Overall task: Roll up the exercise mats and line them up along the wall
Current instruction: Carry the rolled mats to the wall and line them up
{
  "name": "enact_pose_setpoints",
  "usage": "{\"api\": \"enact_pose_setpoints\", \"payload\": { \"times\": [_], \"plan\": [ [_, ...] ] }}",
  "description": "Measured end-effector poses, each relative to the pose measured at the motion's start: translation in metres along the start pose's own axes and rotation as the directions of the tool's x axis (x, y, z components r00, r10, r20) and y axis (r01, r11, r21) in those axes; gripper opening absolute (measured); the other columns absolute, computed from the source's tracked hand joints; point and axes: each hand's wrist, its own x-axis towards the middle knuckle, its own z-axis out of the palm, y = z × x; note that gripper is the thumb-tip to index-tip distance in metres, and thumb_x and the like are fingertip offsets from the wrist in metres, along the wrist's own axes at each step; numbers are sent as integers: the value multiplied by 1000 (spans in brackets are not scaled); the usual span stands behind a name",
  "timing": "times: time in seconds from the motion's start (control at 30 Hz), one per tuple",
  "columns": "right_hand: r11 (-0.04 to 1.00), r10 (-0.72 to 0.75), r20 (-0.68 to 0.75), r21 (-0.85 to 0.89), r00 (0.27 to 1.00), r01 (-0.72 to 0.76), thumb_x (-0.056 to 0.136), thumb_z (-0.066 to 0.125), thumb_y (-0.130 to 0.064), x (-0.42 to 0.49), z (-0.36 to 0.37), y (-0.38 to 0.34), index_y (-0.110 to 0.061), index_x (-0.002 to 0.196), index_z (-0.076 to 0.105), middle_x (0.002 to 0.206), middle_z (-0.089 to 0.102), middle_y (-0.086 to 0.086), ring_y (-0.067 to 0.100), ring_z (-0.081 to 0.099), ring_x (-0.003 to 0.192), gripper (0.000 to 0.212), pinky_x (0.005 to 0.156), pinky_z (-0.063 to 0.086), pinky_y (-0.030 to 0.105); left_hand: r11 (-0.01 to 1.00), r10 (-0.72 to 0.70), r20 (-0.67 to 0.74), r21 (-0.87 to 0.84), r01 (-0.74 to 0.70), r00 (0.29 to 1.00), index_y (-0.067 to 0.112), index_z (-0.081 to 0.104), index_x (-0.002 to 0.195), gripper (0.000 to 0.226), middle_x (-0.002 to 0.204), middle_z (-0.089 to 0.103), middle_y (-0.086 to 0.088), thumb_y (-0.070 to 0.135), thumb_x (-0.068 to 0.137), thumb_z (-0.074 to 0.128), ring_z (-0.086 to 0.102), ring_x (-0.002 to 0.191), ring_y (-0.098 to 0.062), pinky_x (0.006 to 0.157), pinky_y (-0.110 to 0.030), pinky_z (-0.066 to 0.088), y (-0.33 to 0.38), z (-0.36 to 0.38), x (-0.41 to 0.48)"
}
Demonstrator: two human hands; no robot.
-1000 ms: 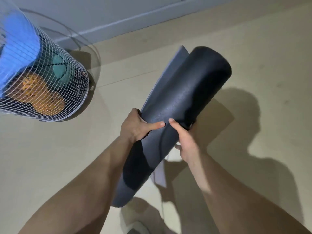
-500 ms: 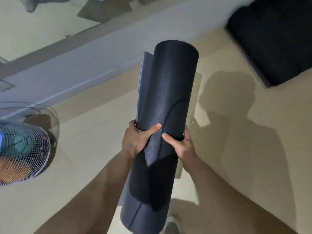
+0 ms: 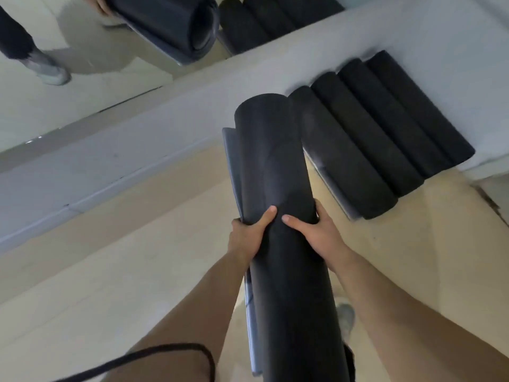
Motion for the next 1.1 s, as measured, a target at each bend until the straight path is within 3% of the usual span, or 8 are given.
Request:
{"api": "enact_pose_setpoints", "payload": {
  "times": [0.17, 0.3, 0.37, 0.53, 0.63, 0.77, 0.93, 1.1],
  "plan": [
    [994, -7, 63, -105, 998, 14, 57, 91, -60, 151, -64, -2, -49, 128, 57, 116, 71, -23, 8, 68, 108, 80, 100, 56, 41, 991, -87, -33, -103, 83, 996, 13, 52, 135, 117, 124, 65, 1, 85, 47, 80, 64, 111, -22, 102, -41, 53, 35, 99, 111],
    [961, -61, 94, -262, 994, 84, 61, 89, -59, 254, -91, 8, -54, 140, 44, 124, 61, -25, 13, 62, 120, 91, 99, 50, 34, 969, -129, -8, -212, 124, 992, 21, 53, 113, 53, 97, 61, 13, 58, 83, 78, 58, 84, -4, 82, -30, 47, 43, 164, 198],
    [928, -76, 110, -355, 991, 110, 69, 88, -57, 301, -96, 10, -50, 152, 34, 140, 56, -16, 18, 54, 132, 100, 102, 46, 35, 955, -172, -15, -247, 163, 985, 24, 53, 106, 37, 92, 60, 15, 52, 91, 72, 56, 78, 1, 68, -24, 46, 44, 186, 238],
    [708, -125, 91, -689, 988, 153, 83, 60, -77, 404, -98, 34, -34, 164, 5, 168, 25, 4, 39, 33, 147, 108, 117, 35, 52, 942, -180, 6, -287, 174, 984, 26, 52, 125, 65, 117, 63, 10, 73, 83, 67, 60, 102, -15, 93, -41, 48, 37, 231, 336],
    [613, -203, 50, -772, 978, 167, 86, 49, -81, 420, -108, 53, -31, 165, 0, 168, 24, 7, 38, 35, 144, 106, 114, 34, 49, 944, -117, -5, -312, 110, 993, 25, 57, 117, 53, 110, 68, 13, 65, 86, 68, 64, 97, -8, 92, -39, 53, 32, 247, 363],
    [533, -307, 51, -818, 950, 216, 88, 35, -84, 416, -114, 62, -32, 164, -3, 166, 27, 9, 36, 40, 142, 100, 111, 39, 47, 953, -146, 34, -264, 150, 989, 24, 57, 133, 89, 132, 67, 6, 78, 64, 69, 62, 122, -21, 99, -48, 52, 36, 250, 370],
    [361, -402, -40, -925, 915, 119, 90, 31, -84, 404, -105, 56, -25, 163, 15, 153, 39, 13, 35, 51, 118, 95, 79, 51, 43, 978, -133, -66, -173, 120, 989, 20, 62, 115, 77, 123, 69, 4, 79, 65, 68, 64, 118, -22, 101, -47, 54, 40, 251, 372],
    [375, -238, 83, -911, 968, 170, 84, 50, -84, 398, -111, 51, -21, 164, -3, 165, 24, 13, 39, 43, 134, 115, 97, 52, 45, 983, -96, -229, -177, 56, 969, 16, 68, 103, 55, 109, 76, 2, 66, 82, 73, 70, 104, -20, 100, -43, 56, 33, 260, 361]
  ]
}}
